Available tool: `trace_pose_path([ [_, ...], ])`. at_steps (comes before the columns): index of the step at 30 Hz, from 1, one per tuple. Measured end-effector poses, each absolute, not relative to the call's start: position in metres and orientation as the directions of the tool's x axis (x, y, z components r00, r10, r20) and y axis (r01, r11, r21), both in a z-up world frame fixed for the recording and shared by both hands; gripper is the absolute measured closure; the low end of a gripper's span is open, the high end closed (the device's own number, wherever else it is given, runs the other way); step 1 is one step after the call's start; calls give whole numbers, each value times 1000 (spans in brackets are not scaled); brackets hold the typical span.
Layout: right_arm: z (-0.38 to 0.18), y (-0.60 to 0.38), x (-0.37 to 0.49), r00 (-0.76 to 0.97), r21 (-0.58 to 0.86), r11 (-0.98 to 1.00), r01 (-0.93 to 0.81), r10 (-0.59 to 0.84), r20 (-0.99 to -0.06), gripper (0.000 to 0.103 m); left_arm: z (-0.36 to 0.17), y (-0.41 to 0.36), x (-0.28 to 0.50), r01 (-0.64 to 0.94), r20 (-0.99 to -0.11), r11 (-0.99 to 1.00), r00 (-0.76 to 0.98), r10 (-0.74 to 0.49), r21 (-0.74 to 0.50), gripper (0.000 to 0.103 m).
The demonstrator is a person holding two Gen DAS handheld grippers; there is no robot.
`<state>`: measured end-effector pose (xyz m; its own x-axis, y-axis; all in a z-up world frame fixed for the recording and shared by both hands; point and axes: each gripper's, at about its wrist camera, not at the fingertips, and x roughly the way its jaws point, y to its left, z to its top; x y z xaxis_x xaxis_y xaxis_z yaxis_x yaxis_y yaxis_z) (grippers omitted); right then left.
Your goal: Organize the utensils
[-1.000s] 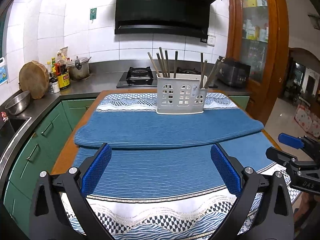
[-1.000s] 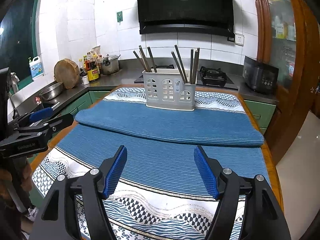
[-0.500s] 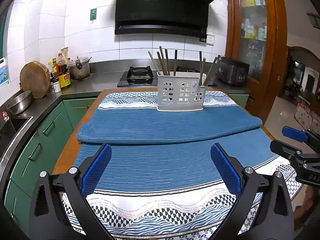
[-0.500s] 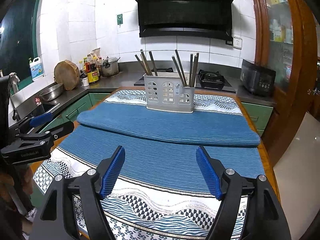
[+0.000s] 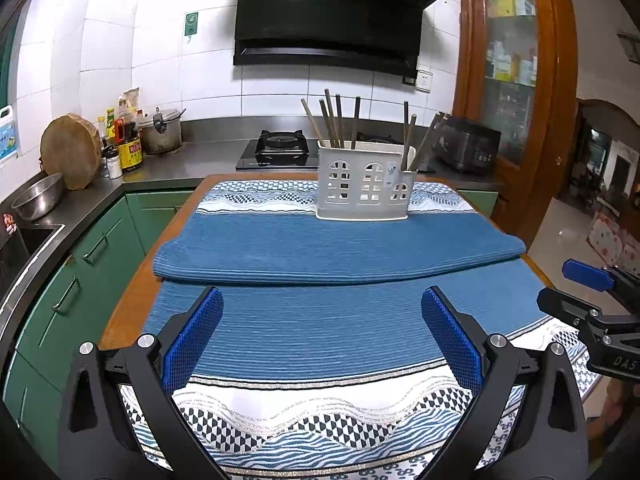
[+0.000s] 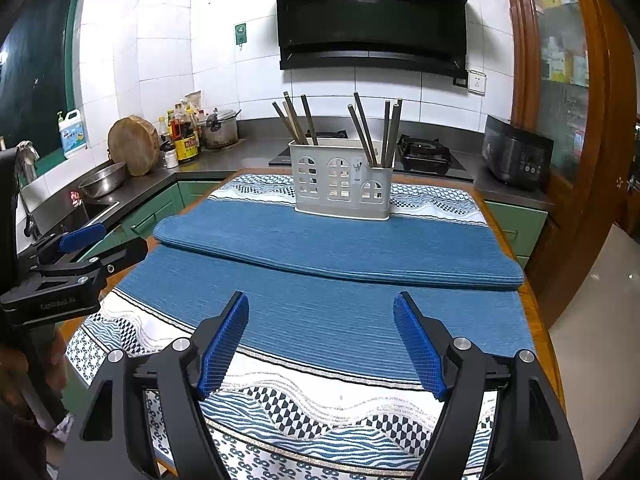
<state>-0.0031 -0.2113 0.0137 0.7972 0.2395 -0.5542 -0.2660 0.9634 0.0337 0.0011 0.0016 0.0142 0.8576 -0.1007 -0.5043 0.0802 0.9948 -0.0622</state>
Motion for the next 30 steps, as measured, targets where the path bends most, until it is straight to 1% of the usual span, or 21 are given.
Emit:
trace_pose_path([
  [30, 13, -206, -17, 803, 37, 962, -270, 246, -542, 30, 14, -3, -11, 83, -495, 996, 864, -94, -45, 5],
])
